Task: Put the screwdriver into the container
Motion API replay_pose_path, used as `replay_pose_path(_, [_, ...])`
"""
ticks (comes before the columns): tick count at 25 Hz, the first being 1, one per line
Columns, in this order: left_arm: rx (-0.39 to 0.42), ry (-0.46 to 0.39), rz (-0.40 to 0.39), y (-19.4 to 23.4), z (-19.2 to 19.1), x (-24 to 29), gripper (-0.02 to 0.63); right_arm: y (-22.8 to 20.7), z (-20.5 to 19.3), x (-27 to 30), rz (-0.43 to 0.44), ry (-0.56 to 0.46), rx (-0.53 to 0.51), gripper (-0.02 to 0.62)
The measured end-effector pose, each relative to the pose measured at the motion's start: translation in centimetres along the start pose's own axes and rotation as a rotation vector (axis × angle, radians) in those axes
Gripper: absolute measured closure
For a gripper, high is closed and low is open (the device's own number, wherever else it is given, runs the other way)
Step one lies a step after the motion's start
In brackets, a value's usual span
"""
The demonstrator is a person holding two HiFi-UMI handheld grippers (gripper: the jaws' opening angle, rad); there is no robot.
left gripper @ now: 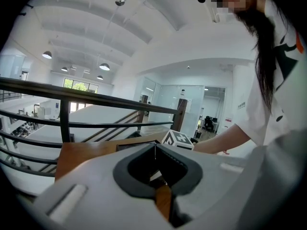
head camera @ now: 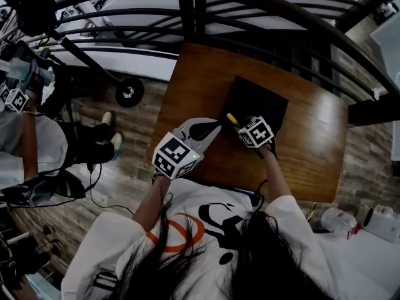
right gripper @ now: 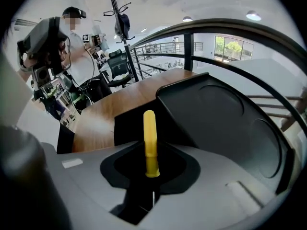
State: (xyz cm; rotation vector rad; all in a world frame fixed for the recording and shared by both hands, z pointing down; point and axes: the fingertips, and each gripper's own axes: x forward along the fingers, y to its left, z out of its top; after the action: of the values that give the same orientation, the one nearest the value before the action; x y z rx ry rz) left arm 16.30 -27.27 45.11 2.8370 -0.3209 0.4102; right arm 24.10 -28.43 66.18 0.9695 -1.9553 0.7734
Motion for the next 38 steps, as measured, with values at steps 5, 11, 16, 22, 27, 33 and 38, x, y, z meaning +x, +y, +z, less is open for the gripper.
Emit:
replay_pose_path(5, [0.002,0.001,0.009,0.4,-0.2,-0.6,0.606,0.2,0.1,0.2,0.015,0.008,0.014,0.491])
replay_pose_path(11, [0.001,0.001,0.017,0.5,-0.4,-0.7,0.606,0.1,-0.2,0.4,0.032,0.046,0.010,0.491])
replay_pose_path(16, [-0.003,-0.013,0.033,0.4,-0.5,-1.7,0.606,1.0,-0.2,0.6,0.062,0.068,-0.002,0.493])
replay_pose_path(22, [-0.007,-0.016,0.038,0.4,-0.6,-2.3,0.606,1.1,0.1,0.4,0.074,0.028,0.090,0.495])
replay_pose_path(27, [-0.007,-0.015,0.041,0.3,-0.7,-2.7,0.606,1.4,0.6,0.1,0.096,-0.029,0.173,0.464])
replay_pose_path(33, [-0.003,-0.009,0.038,-0.2,-0.9,-2.8,0.606,2.0,1.1,-0.5,0.122,-0.084,0.219,0.425])
replay_pose_path(38, [-0.002,-0.010,0.033,0.2,-0.8,-3.0,0.606,2.7,2.0,-0.6,0.134,-0.106,0.202,0.430])
